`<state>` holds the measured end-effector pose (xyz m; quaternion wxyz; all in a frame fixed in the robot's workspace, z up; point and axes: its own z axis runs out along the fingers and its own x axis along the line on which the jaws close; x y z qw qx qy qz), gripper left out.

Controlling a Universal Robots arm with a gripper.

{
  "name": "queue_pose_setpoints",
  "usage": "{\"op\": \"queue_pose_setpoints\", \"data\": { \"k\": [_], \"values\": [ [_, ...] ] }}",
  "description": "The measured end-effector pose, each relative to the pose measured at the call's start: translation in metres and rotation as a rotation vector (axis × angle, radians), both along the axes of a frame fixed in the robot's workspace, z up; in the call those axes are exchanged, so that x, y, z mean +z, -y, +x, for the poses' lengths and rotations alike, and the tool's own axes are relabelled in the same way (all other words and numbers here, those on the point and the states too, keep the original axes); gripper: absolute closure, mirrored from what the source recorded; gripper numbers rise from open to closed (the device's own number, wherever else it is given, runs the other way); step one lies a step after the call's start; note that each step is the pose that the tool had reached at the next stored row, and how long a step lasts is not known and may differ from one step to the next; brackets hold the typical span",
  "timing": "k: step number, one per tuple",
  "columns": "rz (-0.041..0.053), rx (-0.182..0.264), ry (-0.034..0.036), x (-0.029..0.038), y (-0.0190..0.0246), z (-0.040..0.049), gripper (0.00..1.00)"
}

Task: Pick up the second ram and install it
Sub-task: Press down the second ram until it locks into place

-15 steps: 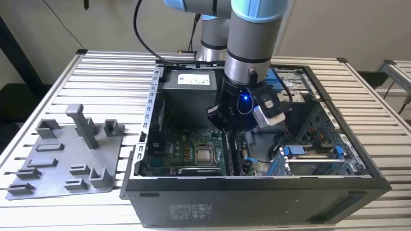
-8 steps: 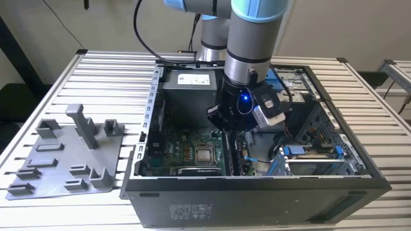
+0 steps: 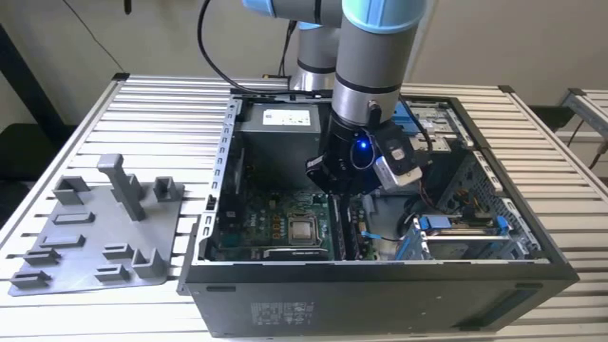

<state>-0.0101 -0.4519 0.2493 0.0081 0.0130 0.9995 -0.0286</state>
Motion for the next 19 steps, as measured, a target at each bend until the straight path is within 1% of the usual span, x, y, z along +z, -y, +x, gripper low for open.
{"op": "queue_pose_setpoints", "data": {
  "k": [4,6,11,19],
  "values": [
    [0.0,0.003,-0.0001,0.0,0.0,0.0,0.89],
    [0.0003,0.019,0.0,0.0,0.0,0.0001,0.89],
    [0.0044,0.083,-0.0001,0.0,0.0,0.0,0.89],
    [0.0141,0.186,0.0002,0.0,0.0,0.0,0.89]
  ]
}}
